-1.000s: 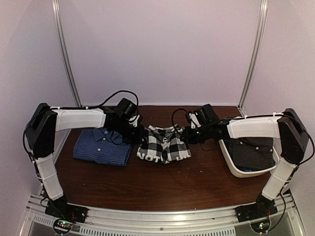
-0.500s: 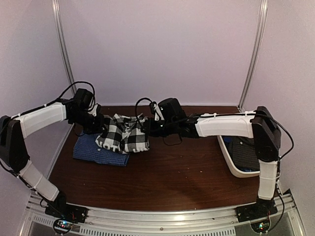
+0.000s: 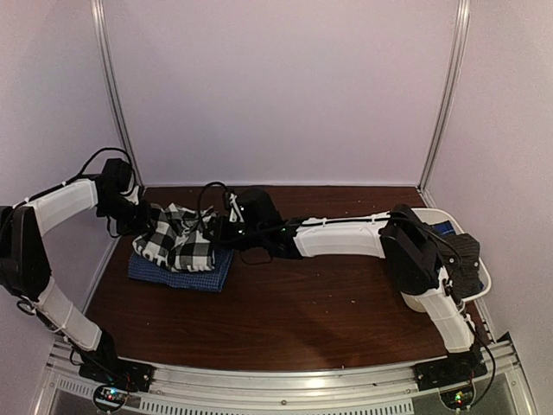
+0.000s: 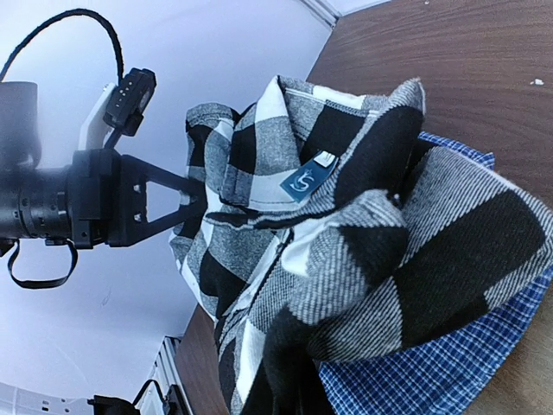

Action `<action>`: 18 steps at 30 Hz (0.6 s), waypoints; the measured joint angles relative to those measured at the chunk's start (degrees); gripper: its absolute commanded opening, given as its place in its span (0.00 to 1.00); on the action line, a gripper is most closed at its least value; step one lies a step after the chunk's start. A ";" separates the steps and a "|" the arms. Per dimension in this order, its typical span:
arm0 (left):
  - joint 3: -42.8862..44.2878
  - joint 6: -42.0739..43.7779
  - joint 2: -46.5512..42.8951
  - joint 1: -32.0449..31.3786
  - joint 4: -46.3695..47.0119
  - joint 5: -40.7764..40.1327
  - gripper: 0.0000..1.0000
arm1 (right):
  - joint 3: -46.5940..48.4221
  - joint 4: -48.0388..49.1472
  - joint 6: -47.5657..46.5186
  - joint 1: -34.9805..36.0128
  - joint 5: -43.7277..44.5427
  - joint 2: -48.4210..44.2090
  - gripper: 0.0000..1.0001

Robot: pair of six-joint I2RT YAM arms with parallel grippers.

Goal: Fold and stack the long sleeve shirts
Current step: Place the square-folded shirt on the square-folded shirt.

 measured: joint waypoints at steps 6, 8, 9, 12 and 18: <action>-0.57 0.72 3.32 1.62 0.48 -1.20 0.00 | 1.09 2.69 2.91 0.00 -2.27 4.50 0.00; -1.49 0.72 4.44 2.05 1.22 -1.60 0.00 | 1.09 2.93 3.41 -0.04 -3.02 5.66 0.05; -1.95 0.74 5.01 2.43 1.70 -1.84 0.00 | 1.09 2.97 3.56 -0.15 -3.50 6.05 0.10; -3.41 0.70 6.47 3.74 3.06 -2.34 0.10 | 0.44 3.34 4.09 -0.76 -4.59 6.40 0.23; -4.48 0.24 7.74 4.37 4.46 -6.03 0.37 | -5.07 4.59 3.76 -2.43 -6.45 5.88 0.35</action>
